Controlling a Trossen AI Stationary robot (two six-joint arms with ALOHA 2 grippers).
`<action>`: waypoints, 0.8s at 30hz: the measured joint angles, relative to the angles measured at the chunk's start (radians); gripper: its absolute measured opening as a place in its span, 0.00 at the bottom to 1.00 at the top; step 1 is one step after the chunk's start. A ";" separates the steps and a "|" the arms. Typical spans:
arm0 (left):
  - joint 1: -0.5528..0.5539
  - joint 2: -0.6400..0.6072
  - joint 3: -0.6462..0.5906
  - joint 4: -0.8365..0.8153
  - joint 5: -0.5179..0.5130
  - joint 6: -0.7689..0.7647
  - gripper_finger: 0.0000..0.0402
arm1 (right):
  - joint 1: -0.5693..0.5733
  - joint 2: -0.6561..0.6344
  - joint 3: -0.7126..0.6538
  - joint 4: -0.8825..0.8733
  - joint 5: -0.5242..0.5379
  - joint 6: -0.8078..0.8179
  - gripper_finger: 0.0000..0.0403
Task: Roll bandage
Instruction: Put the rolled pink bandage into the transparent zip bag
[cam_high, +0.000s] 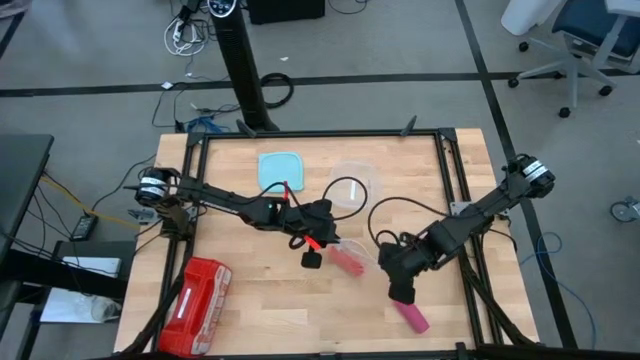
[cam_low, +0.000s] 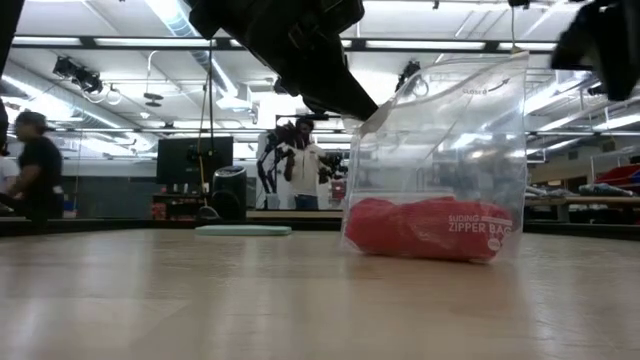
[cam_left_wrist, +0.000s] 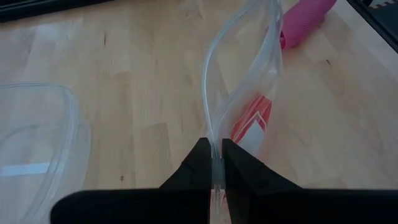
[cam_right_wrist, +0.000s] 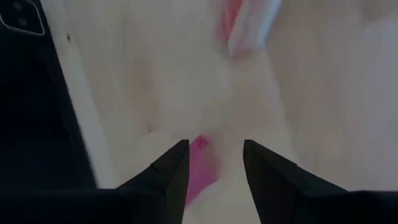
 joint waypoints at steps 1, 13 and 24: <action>0.000 0.000 0.000 0.000 0.000 0.000 0.05 | 0.011 0.008 0.000 0.002 -0.014 0.053 0.38; 0.000 0.000 0.000 0.000 -0.002 0.010 0.05 | 0.212 0.151 0.000 0.023 -0.055 0.583 0.38; 0.001 0.000 0.000 0.000 -0.004 0.032 0.05 | 0.346 0.243 0.000 0.063 -0.033 0.811 0.38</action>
